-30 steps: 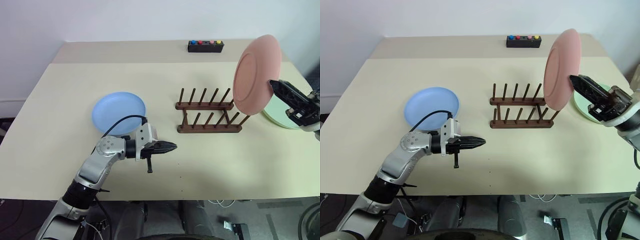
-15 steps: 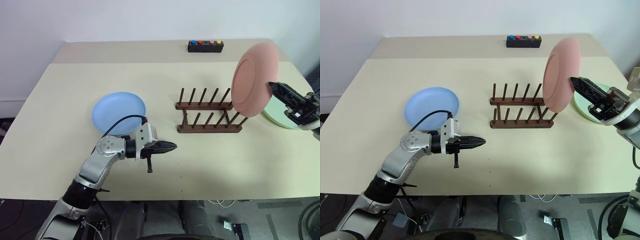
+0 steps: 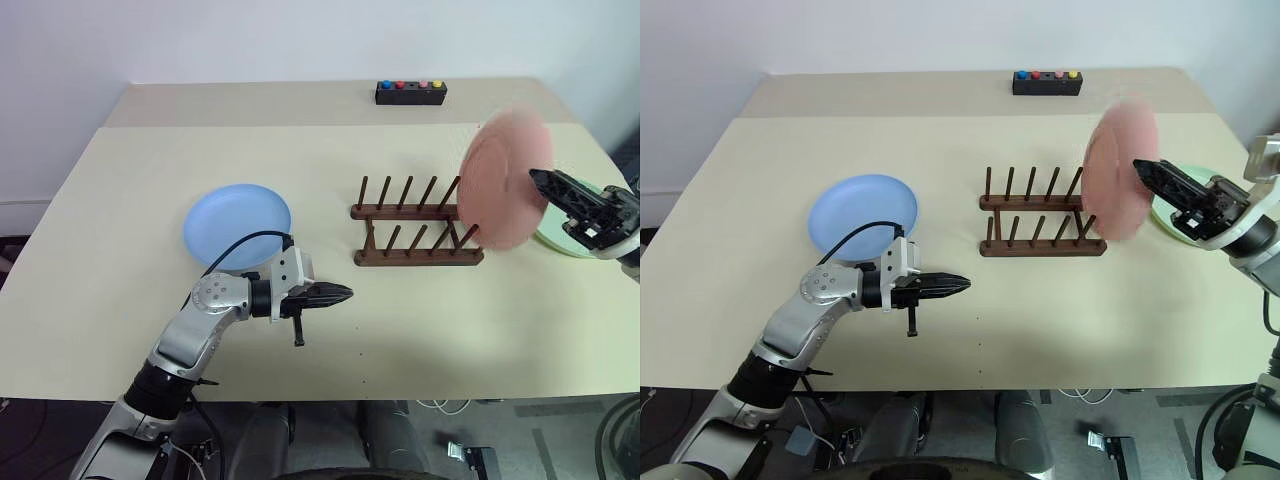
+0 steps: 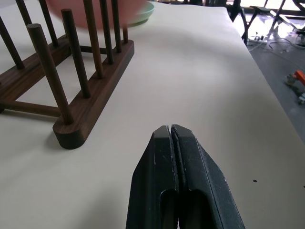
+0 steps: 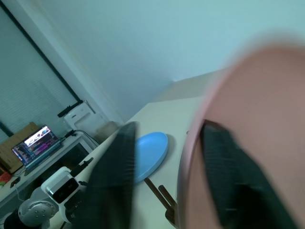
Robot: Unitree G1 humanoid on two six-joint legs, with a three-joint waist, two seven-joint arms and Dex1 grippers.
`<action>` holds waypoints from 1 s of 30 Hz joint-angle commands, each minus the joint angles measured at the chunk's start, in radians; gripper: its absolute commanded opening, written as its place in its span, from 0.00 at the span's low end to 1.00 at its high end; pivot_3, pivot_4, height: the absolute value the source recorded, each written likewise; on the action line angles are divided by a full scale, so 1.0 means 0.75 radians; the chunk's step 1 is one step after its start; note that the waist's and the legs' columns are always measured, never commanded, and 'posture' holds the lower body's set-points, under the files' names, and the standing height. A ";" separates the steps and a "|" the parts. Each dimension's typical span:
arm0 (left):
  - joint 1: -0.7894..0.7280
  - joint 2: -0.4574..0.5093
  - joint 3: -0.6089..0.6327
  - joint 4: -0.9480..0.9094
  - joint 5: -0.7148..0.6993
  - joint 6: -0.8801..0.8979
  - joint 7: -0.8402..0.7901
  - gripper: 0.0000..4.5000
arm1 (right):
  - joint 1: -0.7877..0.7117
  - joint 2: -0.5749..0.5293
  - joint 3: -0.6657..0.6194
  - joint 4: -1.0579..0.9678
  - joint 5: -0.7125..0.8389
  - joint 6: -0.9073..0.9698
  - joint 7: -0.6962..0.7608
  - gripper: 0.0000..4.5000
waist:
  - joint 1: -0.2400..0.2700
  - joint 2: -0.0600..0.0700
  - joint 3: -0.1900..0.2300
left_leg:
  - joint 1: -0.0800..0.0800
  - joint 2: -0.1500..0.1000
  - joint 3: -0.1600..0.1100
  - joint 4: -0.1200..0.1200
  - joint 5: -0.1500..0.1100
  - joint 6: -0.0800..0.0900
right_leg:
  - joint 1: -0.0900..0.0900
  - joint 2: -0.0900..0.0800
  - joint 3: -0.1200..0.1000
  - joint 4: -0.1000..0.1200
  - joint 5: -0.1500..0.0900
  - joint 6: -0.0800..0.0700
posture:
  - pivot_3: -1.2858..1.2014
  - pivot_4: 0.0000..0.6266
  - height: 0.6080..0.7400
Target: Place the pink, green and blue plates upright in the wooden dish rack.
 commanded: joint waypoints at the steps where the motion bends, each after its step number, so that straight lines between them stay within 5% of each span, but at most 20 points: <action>1: -0.002 0.005 0.019 -0.054 -0.007 0.000 0.011 0.00 | -0.009 -0.012 -0.062 -0.033 0.000 -0.028 -0.023 0.66 | 0.000 0.000 0.000 | 0.000 0.000 0.000 0.000 0.000 0.000 | 0.000 0.000 0.000 0.000 0.000 0.000 | 0.52 0.24 1.00; 15: -0.005 0.007 0.015 -0.066 -0.017 0.023 0.017 0.00 | 0.247 -0.121 -0.358 -0.036 -0.195 -0.231 -0.092 0.66 | 0.001 0.001 -0.001 | 0.000 0.000 0.000 0.000 0.000 0.000 | 0.000 0.000 0.000 0.001 0.000 0.000 | 0.52 0.24 1.00; 17: -0.011 0.003 0.011 -0.055 -0.014 0.018 0.012 0.00 | 0.286 -0.143 -0.345 0.027 -0.278 -0.275 -0.104 0.79 | 0.001 0.001 -0.001 | 0.000 0.000 0.000 0.000 0.000 0.000 | 0.000 0.000 0.000 0.000 0.000 0.000 | 0.52 0.24 1.00; 20: -0.020 -0.001 0.007 -0.045 -0.013 0.012 0.001 0.00 | 0.362 -0.195 -0.149 0.153 -0.622 -0.532 -0.151 0.99 | -0.004 0.002 -0.001 | 0.001 0.000 0.001 0.001 0.000 0.000 | 0.001 0.000 0.000 0.000 0.000 0.000 | 0.52 0.24 1.00; 22: -0.023 -0.002 0.005 -0.041 -0.012 0.010 -0.004 0.00 | 0.415 -0.229 0.028 0.224 -0.887 -0.783 -0.173 0.99 | -0.006 0.002 -0.001 | 0.002 0.000 0.002 0.001 0.000 0.000 | 0.001 0.000 0.001 0.001 0.000 0.000 | 0.52 0.24 1.00; 30: -0.026 -0.011 0.007 -0.026 -0.008 0.000 -0.016 0.00 | 0.207 -0.228 0.419 0.543 -1.357 -1.280 -0.296 0.99 | -0.034 0.008 -0.002 | 0.003 0.000 0.004 0.001 0.000 0.000 | 0.001 0.000 0.002 0.001 0.000 0.000 | 0.52 0.24 1.00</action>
